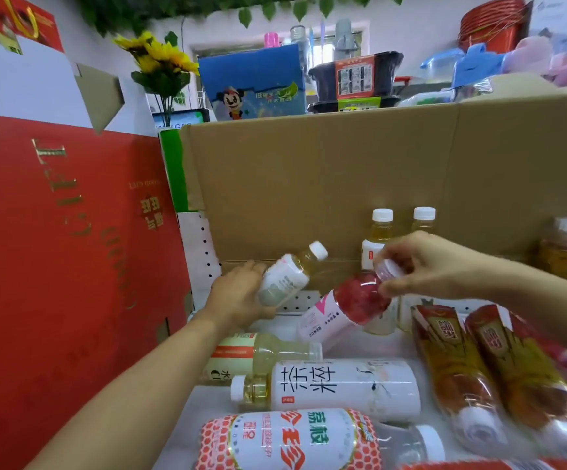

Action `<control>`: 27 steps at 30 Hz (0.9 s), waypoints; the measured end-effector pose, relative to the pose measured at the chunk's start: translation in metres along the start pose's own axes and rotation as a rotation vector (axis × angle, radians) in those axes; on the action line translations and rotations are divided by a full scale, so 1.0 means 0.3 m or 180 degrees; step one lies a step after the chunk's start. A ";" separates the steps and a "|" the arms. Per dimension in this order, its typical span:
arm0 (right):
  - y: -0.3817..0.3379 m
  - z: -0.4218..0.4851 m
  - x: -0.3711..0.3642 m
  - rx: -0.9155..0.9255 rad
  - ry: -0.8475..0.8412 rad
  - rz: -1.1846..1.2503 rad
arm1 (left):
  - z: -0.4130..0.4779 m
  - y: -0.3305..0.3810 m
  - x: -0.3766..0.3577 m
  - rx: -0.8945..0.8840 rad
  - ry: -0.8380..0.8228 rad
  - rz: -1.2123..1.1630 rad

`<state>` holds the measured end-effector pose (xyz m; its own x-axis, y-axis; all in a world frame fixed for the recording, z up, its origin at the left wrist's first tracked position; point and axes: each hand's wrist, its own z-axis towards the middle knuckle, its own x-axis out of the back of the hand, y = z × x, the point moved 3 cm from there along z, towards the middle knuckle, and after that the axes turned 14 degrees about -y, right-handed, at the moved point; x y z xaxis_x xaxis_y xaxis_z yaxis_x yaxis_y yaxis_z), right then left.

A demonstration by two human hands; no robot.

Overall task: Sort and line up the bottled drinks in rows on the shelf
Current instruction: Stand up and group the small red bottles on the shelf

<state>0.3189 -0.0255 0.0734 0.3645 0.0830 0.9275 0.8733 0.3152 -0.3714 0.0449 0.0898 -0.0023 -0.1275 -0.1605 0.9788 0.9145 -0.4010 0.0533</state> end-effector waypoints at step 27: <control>-0.191 -0.065 -0.236 0.0430 -0.1524 -0.0469 | -0.314 -0.063 0.018 0.0287 -0.1785 -0.1377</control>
<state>0.2494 -0.0679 0.0282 0.0243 0.4419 0.8968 0.8432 0.4728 -0.2558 -0.0093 0.0115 -0.0168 -0.2913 0.4940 0.8192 0.8578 -0.2441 0.4522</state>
